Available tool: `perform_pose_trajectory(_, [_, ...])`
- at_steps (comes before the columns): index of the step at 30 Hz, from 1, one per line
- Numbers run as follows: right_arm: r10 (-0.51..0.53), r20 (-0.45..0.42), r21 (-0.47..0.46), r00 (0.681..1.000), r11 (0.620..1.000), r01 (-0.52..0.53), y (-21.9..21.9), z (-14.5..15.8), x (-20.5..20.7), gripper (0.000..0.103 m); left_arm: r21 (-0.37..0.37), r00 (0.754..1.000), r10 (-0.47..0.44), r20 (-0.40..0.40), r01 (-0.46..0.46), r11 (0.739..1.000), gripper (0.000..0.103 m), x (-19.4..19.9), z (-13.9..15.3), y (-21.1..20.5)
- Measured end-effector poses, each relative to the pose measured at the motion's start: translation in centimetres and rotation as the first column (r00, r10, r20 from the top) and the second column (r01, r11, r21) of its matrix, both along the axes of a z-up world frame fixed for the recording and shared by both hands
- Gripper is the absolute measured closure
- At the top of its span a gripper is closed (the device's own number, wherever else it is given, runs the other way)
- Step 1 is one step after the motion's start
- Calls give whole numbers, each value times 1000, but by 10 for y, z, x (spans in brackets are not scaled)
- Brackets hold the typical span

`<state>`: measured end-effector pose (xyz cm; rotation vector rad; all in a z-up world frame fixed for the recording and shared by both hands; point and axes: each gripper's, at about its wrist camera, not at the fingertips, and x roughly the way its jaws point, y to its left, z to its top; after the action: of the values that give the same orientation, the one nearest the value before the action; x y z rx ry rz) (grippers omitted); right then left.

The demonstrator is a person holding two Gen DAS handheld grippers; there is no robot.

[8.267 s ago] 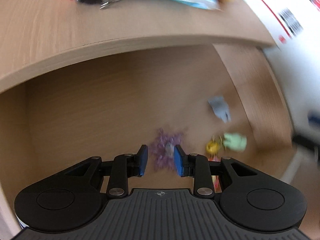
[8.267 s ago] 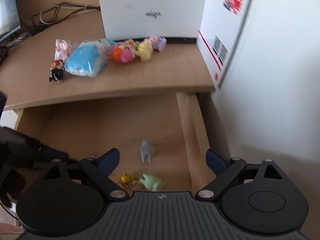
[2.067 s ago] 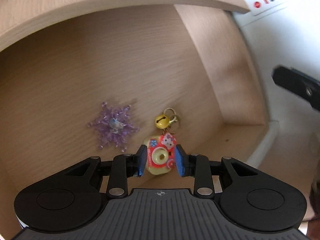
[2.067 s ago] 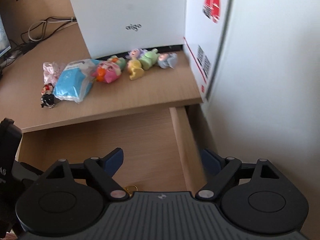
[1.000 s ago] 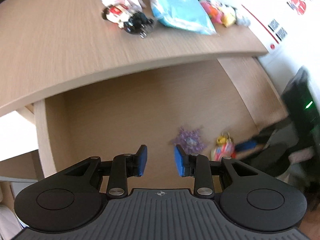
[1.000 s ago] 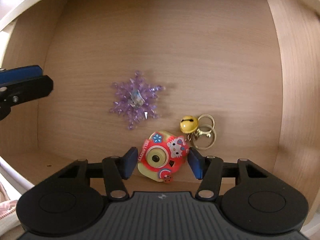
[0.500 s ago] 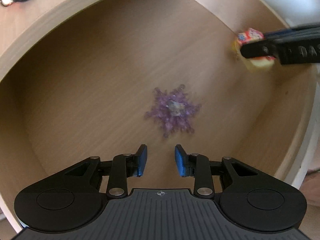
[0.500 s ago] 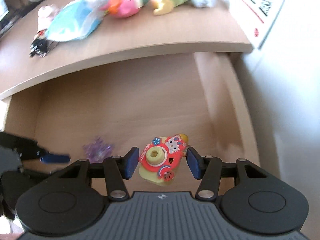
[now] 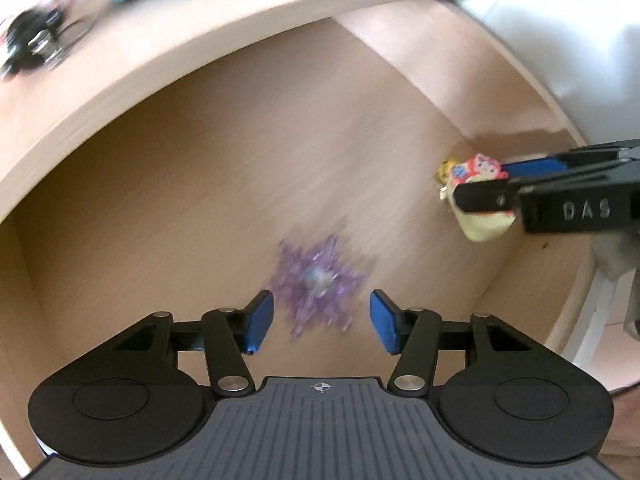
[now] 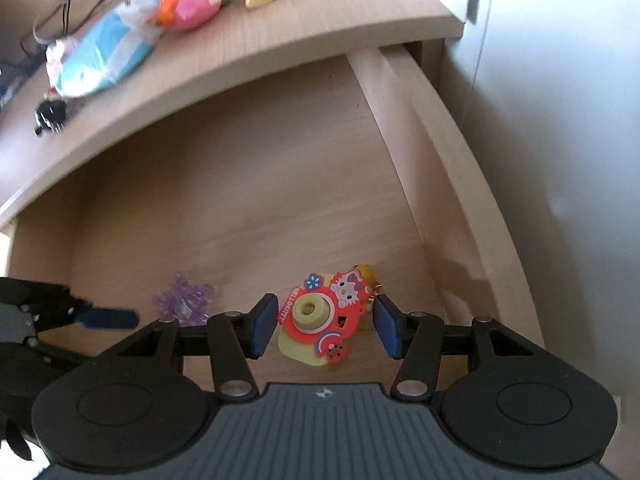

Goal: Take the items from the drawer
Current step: 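Grasp the purple snowflake with the left gripper while the right gripper grasps the red cat-face keychain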

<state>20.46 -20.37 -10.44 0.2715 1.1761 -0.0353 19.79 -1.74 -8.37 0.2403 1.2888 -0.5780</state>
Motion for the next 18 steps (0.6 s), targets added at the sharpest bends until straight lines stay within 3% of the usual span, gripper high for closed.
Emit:
perform_pose_trajectory(4, [6, -5, -6, 1000, 1000, -6, 2, 3, -1, 51, 144, 999, -45, -5, 45, 989, 43, 3, -16, -15])
perform_pose_trajectory(5, [6, -3, -4, 1000, 1000, -6, 2, 4, 2, 51, 151, 999, -48, 3, 46, 987, 41, 5, -17, -14])
perform_pose_trajectory(7, [6, 5, 4, 1000, 1000, -6, -11, 7, 1, 51, 130, 999, -44, 27, 40, 991, 40, 6, -16, -14])
perform_pose_trajectory(10, [9, 11, -2, 1000, 1000, -9, 3, 10, 3, 51, 87, 998, -38, 57, 33, 996, 38, 10, -15, -16])
perform_pose_trajectory(16, [29, 4, -10, 1000, 1000, -29, 7, 16, 2, 51, 107, 989, -112, 99, 101, 989, 31, -3, -16, -25])
perform_pose_trajectory(18, [45, 0, -26, 999, 999, -45, 8, 17, 4, 51, 111, 989, -105, 107, 93, 990, 36, -3, -14, -24])
